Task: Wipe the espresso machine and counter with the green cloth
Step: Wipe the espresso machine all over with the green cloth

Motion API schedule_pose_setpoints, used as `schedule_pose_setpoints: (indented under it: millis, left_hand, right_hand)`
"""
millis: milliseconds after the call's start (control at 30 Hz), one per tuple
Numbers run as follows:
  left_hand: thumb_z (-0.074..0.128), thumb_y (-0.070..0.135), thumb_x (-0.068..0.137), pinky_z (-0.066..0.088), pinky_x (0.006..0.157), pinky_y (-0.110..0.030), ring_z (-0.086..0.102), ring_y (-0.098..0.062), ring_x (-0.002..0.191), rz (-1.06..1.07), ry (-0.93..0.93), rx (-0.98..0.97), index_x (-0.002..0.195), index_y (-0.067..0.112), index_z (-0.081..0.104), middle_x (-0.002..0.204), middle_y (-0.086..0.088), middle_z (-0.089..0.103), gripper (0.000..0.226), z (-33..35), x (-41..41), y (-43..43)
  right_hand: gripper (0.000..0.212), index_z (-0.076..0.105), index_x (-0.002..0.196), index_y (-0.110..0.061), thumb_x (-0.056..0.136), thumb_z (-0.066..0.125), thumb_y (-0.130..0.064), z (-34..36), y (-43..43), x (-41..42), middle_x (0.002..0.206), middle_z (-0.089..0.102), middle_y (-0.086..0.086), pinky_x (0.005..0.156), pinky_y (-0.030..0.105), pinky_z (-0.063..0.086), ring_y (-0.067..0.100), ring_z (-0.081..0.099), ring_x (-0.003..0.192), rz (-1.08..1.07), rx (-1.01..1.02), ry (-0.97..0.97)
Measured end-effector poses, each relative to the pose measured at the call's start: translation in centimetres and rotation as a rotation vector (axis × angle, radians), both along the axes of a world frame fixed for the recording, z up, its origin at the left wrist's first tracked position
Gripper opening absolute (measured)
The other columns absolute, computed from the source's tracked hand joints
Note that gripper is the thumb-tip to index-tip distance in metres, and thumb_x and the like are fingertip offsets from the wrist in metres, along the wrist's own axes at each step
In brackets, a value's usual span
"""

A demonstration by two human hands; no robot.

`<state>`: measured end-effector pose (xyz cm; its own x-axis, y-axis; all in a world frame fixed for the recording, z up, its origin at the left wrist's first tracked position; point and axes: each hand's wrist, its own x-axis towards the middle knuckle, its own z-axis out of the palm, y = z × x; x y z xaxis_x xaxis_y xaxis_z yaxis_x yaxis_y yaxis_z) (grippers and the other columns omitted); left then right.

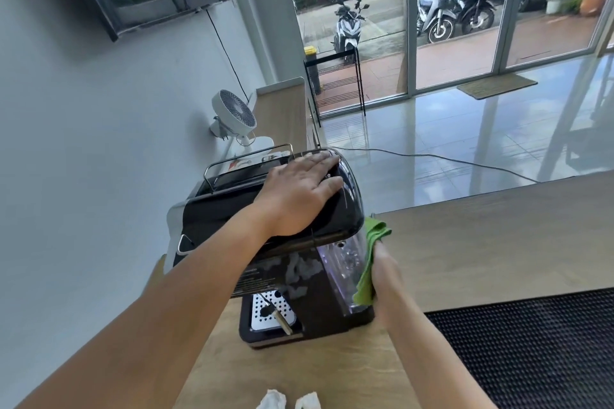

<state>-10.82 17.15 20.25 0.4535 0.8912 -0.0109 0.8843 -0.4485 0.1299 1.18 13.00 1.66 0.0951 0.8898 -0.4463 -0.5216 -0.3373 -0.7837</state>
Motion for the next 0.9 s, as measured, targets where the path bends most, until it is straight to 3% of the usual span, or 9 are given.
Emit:
schedule_pose_setpoints:
  millis: [100, 233, 300, 367, 467, 567, 633, 800, 900]
  left_hand:
    - [0.022, 0.048, 0.100, 0.004, 0.117, -0.036, 0.004, -0.001, 0.146, 0.001, -0.016, -0.011, 0.150, 0.039, 0.016, 0.159, 0.020, 0.010, 0.051, 0.2, 0.0, 0.0]
    - [0.024, 0.048, 0.100, 0.003, 0.117, -0.036, 0.003, -0.002, 0.146, 0.001, 0.007, -0.020, 0.150, 0.039, 0.015, 0.159, 0.020, 0.009, 0.052, 0.0, 0.0, 0.1]
    - [0.024, 0.047, 0.100, 0.002, 0.116, -0.036, 0.003, -0.002, 0.146, 0.003, 0.005, -0.021, 0.150, 0.039, 0.015, 0.159, 0.019, 0.009, 0.052, 0.2, 0.0, 0.0]
    - [0.024, 0.045, 0.101, 0.002, 0.116, -0.034, 0.003, -0.001, 0.146, 0.008, 0.001, -0.028, 0.151, 0.039, 0.015, 0.159, 0.020, 0.009, 0.051, 0.3, 0.0, -0.2]
    - [0.024, 0.045, 0.101, 0.001, 0.116, -0.033, 0.002, 0.000, 0.146, 0.007, 0.004, -0.032, 0.151, 0.040, 0.014, 0.159, 0.021, 0.008, 0.051, 0.3, 0.0, -0.6]
    - [0.024, 0.044, 0.101, 0.001, 0.116, -0.034, 0.001, 0.000, 0.146, 0.005, -0.003, -0.033, 0.150, 0.040, 0.014, 0.159, 0.021, 0.008, 0.050, 0.5, 0.1, -0.5]
    - [0.024, 0.044, 0.101, 0.001, 0.115, -0.033, 0.001, 0.000, 0.146, 0.011, -0.002, -0.037, 0.150, 0.041, 0.014, 0.158, 0.022, 0.008, 0.050, 0.6, 0.1, -0.4]
    - [0.025, 0.044, 0.101, 0.001, 0.116, -0.033, 0.002, 0.000, 0.146, 0.026, 0.003, -0.043, 0.150, 0.041, 0.014, 0.158, 0.023, 0.008, 0.050, 0.4, 0.2, -0.4]
    - [0.026, 0.043, 0.101, 0.000, 0.115, -0.032, 0.002, 0.000, 0.146, 0.035, 0.002, -0.056, 0.150, 0.040, 0.014, 0.158, 0.023, 0.008, 0.050, 0.5, 0.3, -0.6]
  right_hand:
    - [0.045, 0.068, 0.113, -0.024, 0.096, 0.036, -0.051, 3.6, -0.4, 0.2, 0.110, 0.073, 0.004, 0.098, 0.045, 0.050, 0.024, 0.066, 0.106, 0.031, 0.129, -0.003]
    - [0.044, 0.075, 0.087, -0.020, 0.101, 0.039, -0.042, 7.8, 4.0, 1.5, 0.085, 0.077, 0.003, 0.066, 0.028, 0.055, 0.014, 0.073, 0.077, 0.107, 0.274, 0.040]
    - [0.046, 0.076, 0.083, -0.021, 0.101, 0.039, -0.042, 7.2, 6.1, 1.4, 0.085, 0.077, 0.003, 0.067, 0.029, 0.052, 0.014, 0.072, 0.076, 0.133, 0.281, 0.005]
    - [0.046, 0.074, 0.096, -0.020, 0.101, 0.037, -0.046, 4.7, 6.7, 1.2, 0.090, 0.077, 0.003, 0.072, 0.029, 0.054, 0.016, 0.072, 0.084, 0.127, 0.240, -0.016]
    - [0.059, 0.070, 0.114, -0.015, 0.094, 0.040, -0.062, 0.2, 6.0, 1.0, 0.101, 0.076, 0.007, 0.091, 0.040, 0.054, 0.024, 0.070, 0.099, 0.140, 0.066, 0.003]
    - [0.050, 0.073, 0.102, -0.014, 0.101, 0.035, -0.046, -1.0, 3.7, 1.0, 0.096, 0.076, 0.013, 0.094, 0.048, 0.053, 0.030, 0.071, 0.093, 0.118, 0.026, 0.034]
    - [0.046, 0.073, 0.100, -0.015, 0.102, 0.034, -0.041, 0.6, 2.6, 0.9, 0.095, 0.076, 0.012, 0.089, 0.048, 0.055, 0.028, 0.072, 0.090, 0.114, 0.081, 0.083]
    - [0.042, 0.071, 0.097, -0.020, 0.103, 0.034, -0.038, 6.3, 6.7, 1.7, 0.088, 0.077, 0.003, 0.066, 0.025, 0.056, 0.015, 0.073, 0.081, 0.157, 0.327, 0.057]
    - [0.040, 0.069, 0.095, -0.020, 0.104, 0.033, -0.035, 6.1, 9.6, 1.9, 0.082, 0.077, 0.000, 0.068, 0.027, 0.054, 0.012, 0.072, 0.077, 0.207, 0.353, -0.013]
